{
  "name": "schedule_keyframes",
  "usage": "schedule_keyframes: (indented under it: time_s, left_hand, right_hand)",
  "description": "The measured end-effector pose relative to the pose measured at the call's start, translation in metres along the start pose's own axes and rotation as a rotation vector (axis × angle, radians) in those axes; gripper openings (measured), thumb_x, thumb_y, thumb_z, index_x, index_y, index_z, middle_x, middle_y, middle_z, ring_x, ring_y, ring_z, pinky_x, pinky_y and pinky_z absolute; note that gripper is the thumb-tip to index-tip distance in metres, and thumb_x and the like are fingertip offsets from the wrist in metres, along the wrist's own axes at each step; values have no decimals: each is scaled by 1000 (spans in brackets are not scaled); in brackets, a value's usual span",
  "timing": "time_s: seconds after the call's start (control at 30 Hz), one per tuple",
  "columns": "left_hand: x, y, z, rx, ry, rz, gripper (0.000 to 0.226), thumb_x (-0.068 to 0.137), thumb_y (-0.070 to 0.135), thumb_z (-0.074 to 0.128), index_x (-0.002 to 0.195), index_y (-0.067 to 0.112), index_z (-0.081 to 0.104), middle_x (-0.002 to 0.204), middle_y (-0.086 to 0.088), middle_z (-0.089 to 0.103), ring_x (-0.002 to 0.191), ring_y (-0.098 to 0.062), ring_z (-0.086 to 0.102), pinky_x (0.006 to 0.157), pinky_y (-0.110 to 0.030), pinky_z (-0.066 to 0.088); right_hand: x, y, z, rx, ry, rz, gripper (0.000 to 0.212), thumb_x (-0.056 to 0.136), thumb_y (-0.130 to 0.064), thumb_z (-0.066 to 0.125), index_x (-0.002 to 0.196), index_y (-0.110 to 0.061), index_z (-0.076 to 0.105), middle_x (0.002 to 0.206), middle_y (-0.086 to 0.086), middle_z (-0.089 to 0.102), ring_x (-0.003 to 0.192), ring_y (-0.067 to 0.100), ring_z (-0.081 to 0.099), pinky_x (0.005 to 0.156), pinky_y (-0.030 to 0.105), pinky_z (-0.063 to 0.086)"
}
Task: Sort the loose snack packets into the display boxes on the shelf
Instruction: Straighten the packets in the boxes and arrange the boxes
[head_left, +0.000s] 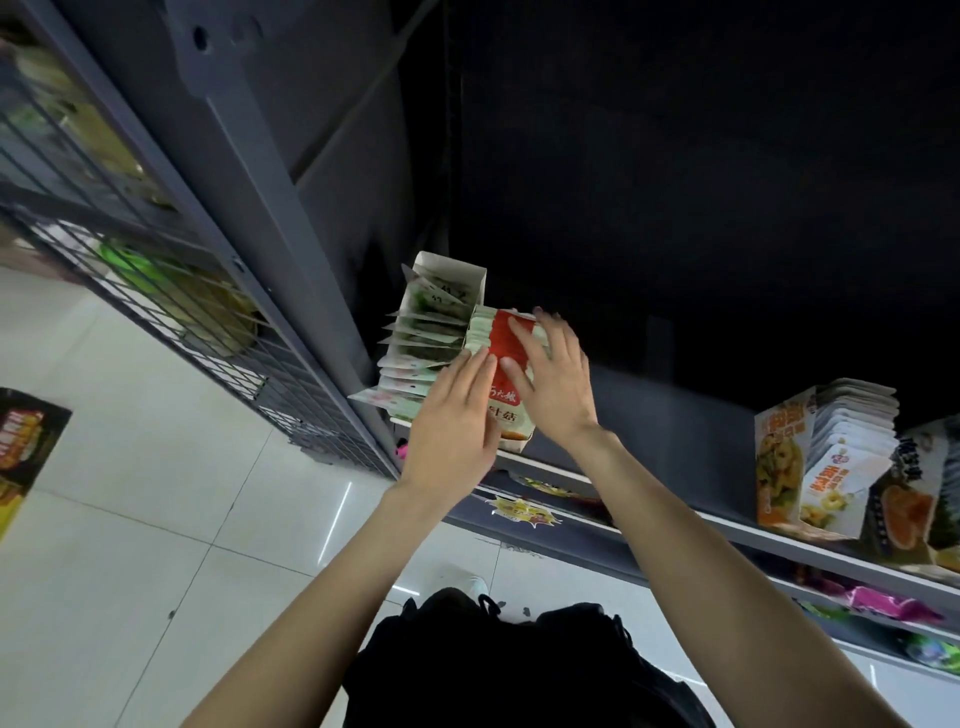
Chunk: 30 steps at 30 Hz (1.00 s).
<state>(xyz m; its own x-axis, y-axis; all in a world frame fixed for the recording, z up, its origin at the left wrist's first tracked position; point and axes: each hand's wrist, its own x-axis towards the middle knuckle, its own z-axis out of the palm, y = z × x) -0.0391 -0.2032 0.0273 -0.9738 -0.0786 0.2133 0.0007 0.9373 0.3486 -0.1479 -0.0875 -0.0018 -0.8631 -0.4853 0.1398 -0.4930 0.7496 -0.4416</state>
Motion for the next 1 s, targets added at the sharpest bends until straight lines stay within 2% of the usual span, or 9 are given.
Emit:
schedule_keyframes:
  time_s: [0.07,0.13,0.27,0.33,0.43,0.53,0.7,0.87,1.0]
  left_hand:
    - [7,1,12,116,-178,-38,68,95,31,36,149,2,8,158,-13,9,146,-24,6,119,-38,10]
    - [18,1,19,193,-272,-78,76,98,39,35,148,3,-9,158,-12,-9,146,-22,-9,120,-37,0]
    - [37,-1,25,202,-302,-72,87,94,44,41,147,0,-13,156,-15,-17,144,-24,-17,119,-36,-6]
    - [40,-4,28,182,-320,-49,96,90,48,47,146,0,-15,155,-16,-19,143,-25,-19,118,-36,-9]
    - [44,-7,30,158,-311,-13,108,84,54,54,146,0,-16,155,-18,-19,142,-28,-21,118,-38,-9]
    - [48,-8,30,154,-314,-25,114,79,61,55,147,2,-15,155,-18,-19,142,-32,-20,119,-43,-3]
    - [51,-4,27,116,-280,-59,115,77,77,43,143,8,-21,156,-16,-17,143,-34,-17,119,-42,-4]
    - [40,2,22,-168,-96,-232,99,81,61,58,150,8,11,157,-14,12,145,-29,10,118,-39,16]
    - [31,7,28,-395,81,-438,66,91,37,57,146,12,30,155,-6,24,141,-22,27,113,-37,30]
  right_hand:
    - [9,3,-2,156,64,38,44,89,-33,62,130,-21,53,131,5,50,121,24,39,99,32,33]
    - [22,5,-8,251,40,74,34,84,-23,68,117,-21,61,116,0,60,108,21,48,88,21,32]
    - [37,11,-28,438,52,193,19,89,-3,57,97,-14,71,94,-7,68,91,10,63,77,10,46]
    - [36,13,-36,418,76,232,22,92,-3,53,101,-12,70,97,-4,69,90,11,65,73,6,45]
    - [25,10,-41,388,110,262,27,96,-11,51,121,-10,62,117,5,65,104,18,62,82,14,44]
    - [15,-3,-44,453,-56,405,44,100,-22,44,142,-10,37,130,13,56,109,25,59,82,26,47]
    - [2,-22,-41,676,-97,695,46,103,-22,34,146,-5,29,133,13,52,104,16,52,83,25,41]
    - [-32,-21,-29,528,160,633,25,93,-13,57,117,-8,64,105,6,70,98,18,64,81,23,47]
    - [-32,-20,-26,582,181,627,17,91,-15,61,105,-9,69,95,5,72,87,14,67,79,22,50]
